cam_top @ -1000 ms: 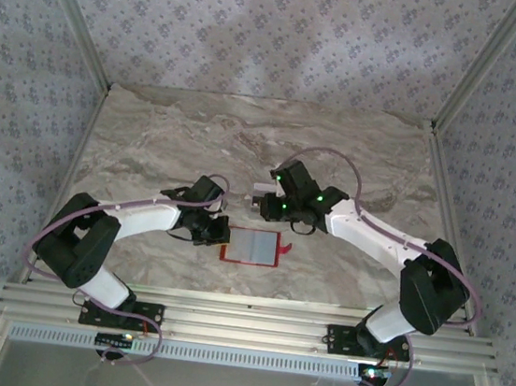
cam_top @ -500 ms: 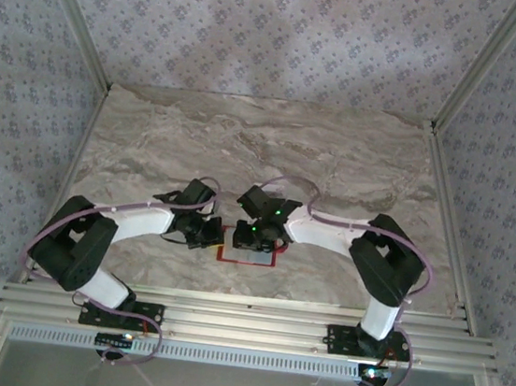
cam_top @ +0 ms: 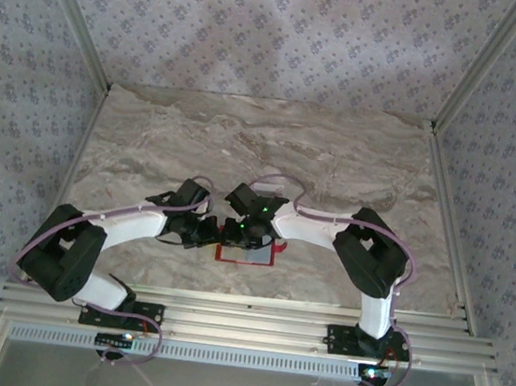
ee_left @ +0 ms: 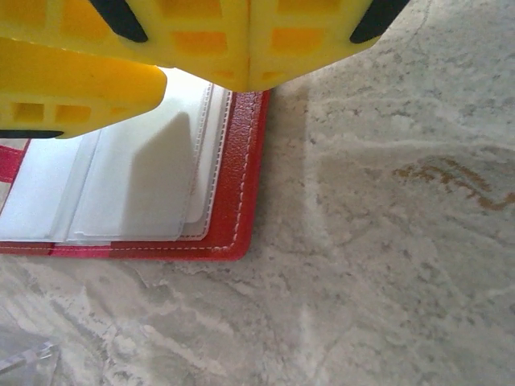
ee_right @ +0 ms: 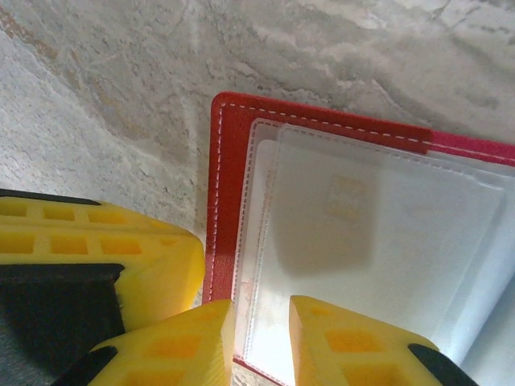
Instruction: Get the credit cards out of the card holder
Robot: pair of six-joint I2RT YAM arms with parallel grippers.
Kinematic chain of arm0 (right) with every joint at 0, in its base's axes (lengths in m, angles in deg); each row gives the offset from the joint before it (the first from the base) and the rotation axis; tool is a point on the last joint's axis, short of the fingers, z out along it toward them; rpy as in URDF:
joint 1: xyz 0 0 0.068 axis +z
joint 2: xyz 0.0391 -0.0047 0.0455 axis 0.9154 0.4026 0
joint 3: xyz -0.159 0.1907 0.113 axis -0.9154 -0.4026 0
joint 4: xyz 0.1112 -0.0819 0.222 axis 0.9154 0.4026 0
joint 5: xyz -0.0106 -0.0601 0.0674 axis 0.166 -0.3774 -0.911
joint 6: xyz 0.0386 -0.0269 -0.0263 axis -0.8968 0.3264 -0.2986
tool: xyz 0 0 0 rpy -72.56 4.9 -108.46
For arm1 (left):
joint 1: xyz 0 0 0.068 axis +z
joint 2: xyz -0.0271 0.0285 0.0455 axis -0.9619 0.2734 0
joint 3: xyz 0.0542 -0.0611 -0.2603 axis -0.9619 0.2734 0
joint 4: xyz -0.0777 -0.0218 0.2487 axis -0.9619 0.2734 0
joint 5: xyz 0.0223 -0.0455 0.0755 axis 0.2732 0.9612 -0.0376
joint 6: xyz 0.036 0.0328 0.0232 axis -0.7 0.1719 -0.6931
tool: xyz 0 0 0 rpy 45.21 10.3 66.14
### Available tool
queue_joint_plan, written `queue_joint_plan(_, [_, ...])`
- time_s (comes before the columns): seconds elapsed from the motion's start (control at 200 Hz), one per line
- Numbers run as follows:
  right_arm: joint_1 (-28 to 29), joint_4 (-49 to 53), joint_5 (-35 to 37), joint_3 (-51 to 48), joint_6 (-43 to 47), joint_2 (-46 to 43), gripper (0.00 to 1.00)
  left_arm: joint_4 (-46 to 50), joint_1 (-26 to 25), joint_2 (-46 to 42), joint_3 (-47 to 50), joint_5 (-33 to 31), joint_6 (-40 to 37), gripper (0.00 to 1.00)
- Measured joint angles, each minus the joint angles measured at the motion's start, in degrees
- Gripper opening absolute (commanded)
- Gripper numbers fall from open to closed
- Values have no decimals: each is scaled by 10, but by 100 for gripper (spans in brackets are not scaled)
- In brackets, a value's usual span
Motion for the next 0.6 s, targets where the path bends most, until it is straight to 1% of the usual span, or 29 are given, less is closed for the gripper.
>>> queue_joint_plan(0.405, [2, 58, 39, 1, 9, 0, 26, 1, 0, -10, 0, 10, 0, 8])
queue_joint_plan(0.6, [6, 83, 61, 2, 17, -4, 30, -8, -6, -6, -7, 25, 7, 7])
